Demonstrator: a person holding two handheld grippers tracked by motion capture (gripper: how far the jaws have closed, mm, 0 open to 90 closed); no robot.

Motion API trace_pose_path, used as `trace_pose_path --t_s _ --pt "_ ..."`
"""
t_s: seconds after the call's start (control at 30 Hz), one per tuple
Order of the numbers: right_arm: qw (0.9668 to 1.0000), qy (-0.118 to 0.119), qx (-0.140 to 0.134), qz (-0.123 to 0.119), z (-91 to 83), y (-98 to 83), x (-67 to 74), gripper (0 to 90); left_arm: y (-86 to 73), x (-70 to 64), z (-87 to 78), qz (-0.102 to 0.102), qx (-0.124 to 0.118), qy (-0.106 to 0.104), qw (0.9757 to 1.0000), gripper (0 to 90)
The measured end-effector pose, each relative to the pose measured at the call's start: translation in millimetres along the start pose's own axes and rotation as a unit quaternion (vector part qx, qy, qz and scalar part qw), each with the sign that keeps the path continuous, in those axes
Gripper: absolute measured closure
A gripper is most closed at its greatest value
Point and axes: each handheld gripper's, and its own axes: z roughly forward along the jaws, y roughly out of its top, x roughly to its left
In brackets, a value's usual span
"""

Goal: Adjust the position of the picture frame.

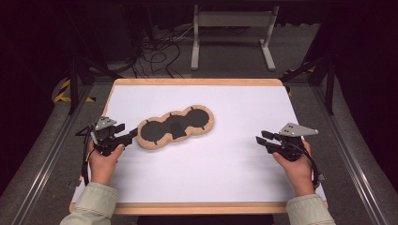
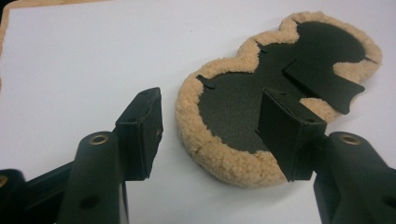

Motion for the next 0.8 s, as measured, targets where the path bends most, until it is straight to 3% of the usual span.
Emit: trace_pose_path --t_s 0.13,0.37,0.57,0.8 --pt "1.0 -0.003 -0.003 0.0 -5.9 -0.7 0.2 62.9 2.1 -0.7 3.2 0.001 0.001 -0.002 1.0 38.6" --pt "0.9994 0.001 0.001 0.034 -12.5 -7.1 -4.1 61.0 11.6 -6.5 5.8 0.034 0.008 0.011 0.9993 37.9" --pt "0.9994 -0.001 0.001 0.034 -17.7 -10.5 -2.4 60.4 23.5 -5.6 9.4 0.044 0.004 0.01 0.999 38.5" --pt "0.9996 -0.009 0.01 0.025 -22.9 -13.8 3.6 56.9 36.3 -2.9 15.4 0.038 0.003 -0.001 0.9993 36.6"
